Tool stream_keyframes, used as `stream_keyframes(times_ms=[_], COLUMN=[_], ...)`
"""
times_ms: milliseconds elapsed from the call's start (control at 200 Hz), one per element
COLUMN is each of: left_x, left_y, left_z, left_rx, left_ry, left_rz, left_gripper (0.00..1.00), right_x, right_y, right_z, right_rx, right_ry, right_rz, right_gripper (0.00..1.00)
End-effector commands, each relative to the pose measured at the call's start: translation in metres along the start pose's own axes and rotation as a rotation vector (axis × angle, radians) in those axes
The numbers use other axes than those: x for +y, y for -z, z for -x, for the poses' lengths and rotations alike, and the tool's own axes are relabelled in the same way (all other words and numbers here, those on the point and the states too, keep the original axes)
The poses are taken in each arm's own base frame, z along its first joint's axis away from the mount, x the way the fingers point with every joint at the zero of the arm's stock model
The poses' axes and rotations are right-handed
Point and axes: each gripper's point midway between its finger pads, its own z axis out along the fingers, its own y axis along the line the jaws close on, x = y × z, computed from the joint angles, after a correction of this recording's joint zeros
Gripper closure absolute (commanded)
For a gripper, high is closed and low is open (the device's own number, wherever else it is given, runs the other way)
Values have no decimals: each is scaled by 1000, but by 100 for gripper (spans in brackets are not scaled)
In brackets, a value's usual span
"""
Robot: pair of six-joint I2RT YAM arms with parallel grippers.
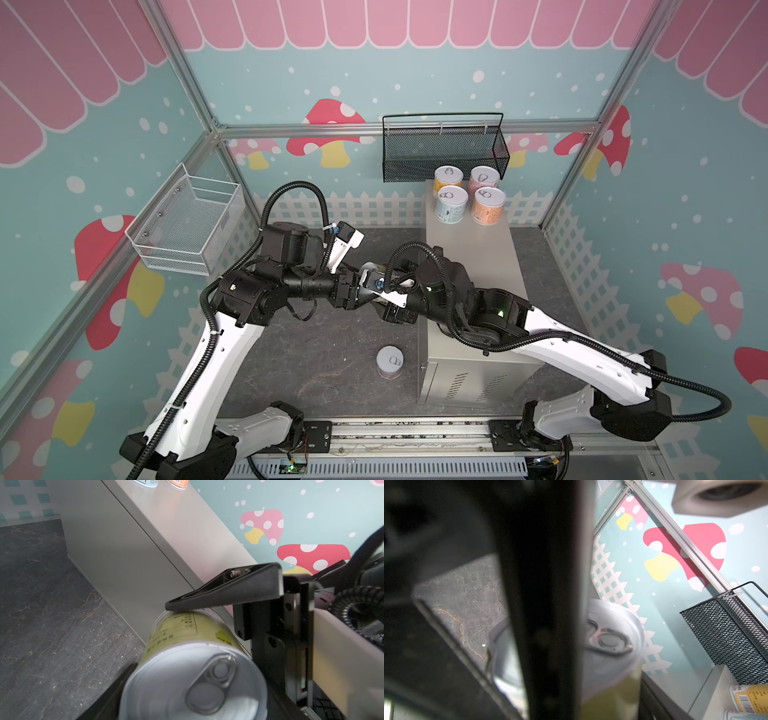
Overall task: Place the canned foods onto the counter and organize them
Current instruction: 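Grasp the green can with the right gripper while the left gripper releases it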
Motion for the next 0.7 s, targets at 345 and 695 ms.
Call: stream_keyframes(times_ms=[345, 695], left_x=[-17, 15], left_y=[22, 51], left_z=[19, 46], left_rx=[-139, -344], left_ry=[-128, -144], left_rz=[42, 254], left_gripper=[1, 1], right_x=[-29, -87], right_y=[22, 74], right_z=[17, -12], right_rx=[-89, -110], right_ry=[-77, -283], right_rz=[-120, -392], right_gripper=[25, 26])
